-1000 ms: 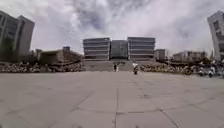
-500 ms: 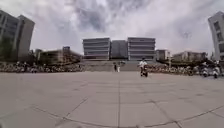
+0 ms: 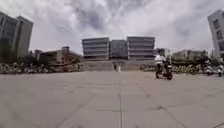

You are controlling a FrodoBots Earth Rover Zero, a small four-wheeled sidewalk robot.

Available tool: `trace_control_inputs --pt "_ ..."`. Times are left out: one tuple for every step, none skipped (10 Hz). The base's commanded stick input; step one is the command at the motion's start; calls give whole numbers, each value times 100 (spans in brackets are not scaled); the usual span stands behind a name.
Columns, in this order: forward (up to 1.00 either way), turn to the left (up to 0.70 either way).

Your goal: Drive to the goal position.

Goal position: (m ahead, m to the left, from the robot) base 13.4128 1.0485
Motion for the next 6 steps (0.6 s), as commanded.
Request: trace_control_inputs --pt "70 0" --pt "70 0" --pt "70 0" --pt "70 0" --pt "70 0" --pt "70 0"
